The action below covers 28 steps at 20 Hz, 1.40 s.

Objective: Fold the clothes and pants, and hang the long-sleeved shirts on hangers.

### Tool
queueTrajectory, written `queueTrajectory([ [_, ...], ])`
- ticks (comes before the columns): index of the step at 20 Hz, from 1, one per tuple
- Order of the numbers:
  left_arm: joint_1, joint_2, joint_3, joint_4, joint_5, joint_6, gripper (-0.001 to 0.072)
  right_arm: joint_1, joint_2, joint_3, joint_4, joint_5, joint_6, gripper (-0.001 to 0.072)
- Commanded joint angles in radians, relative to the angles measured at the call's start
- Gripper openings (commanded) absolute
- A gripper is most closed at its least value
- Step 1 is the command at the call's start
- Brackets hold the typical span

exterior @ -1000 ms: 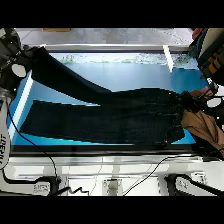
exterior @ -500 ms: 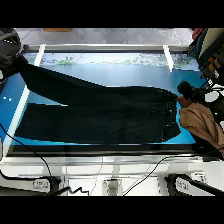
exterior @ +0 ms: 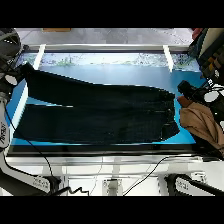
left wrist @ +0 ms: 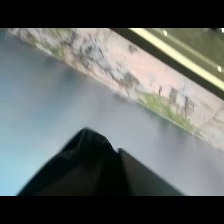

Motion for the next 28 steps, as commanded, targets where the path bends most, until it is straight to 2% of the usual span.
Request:
queueTrajectory([
  [1, -0.008, -0.06, 0.001, -0.001, 0.111, -0.002, 0.0701, 0.001, 0.0, 0.001, -0.001, -0.001, 0.0, 0.0319],
  [7, -0.012, -0.033, 0.001, 0.0, 0.08, -0.004, 0.0712, 0.001, 0.0, 0.001, -0.001, 0.002, 0.0, 0.0319],
  [9, -0.012, -0.002, 0.001, 0.0, -0.029, -0.003, 0.0705, 0.001, 0.0, 0.001, -0.002, 0.002, 0.0, 0.0319],
  [11, 0.003, 0.022, 0.001, 0.001, -0.213, -0.005, 0.0704, 0.001, 0.0, 0.001, -0.003, 0.005, 0.0, 0.0319],
  [12, 0.02, 0.026, 0.001, 0.001, -0.318, -0.034, 0.0685, 0.001, 0.0, 0.001, -0.01, 0.005, 0.0, 0.0319],
  [14, 0.064, 0.02, 0.001, 0.001, -0.486, -0.217, 0.0651, 0.001, 0.0, 0.001, -0.036, 0.005, 0.0, 0.0319],
  [15, 0.08, 0.018, 0.001, 0.001, -0.542, -0.259, 0.065, 0.001, 0.0, 0.001, -0.05, 0.005, 0.0, 0.0319],
  [16, 0.089, 0.017, 0.001, 0.003, -0.578, -0.258, 0.065, 0.001, 0.0, 0.001, -0.06, 0.005, 0.0, 0.0319],
  [19, 0.09, 0.012, 0.001, 0.095, -0.609, -0.261, 0.065, 0.001, 0.0, 0.001, -0.059, 0.007, 0.0, 0.0319],
  [21, 0.09, -0.008, 0.001, 0.129, -0.639, -0.356, 0.0648, 0.001, 0.0, 0.001, -0.055, 0.016, 0.001, 0.0319],
  [24, 0.085, -0.067, 0.0, 0.132, -0.665, -0.426, 0.0647, 0.001, 0.0, 0.001, -0.053, 0.039, 0.001, 0.0319],
  [26, 0.077, -0.105, 0.0, 0.13, -0.629, -0.485, 0.0645, 0.001, 0.0, 0.001, -0.05, 0.058, 0.001, 0.0319],
  [28, 0.064, -0.126, 0.0, 0.132, -0.56, -0.506, 0.0642, 0.001, 0.0, 0.001, -0.044, 0.071, 0.001, 0.0319],
])
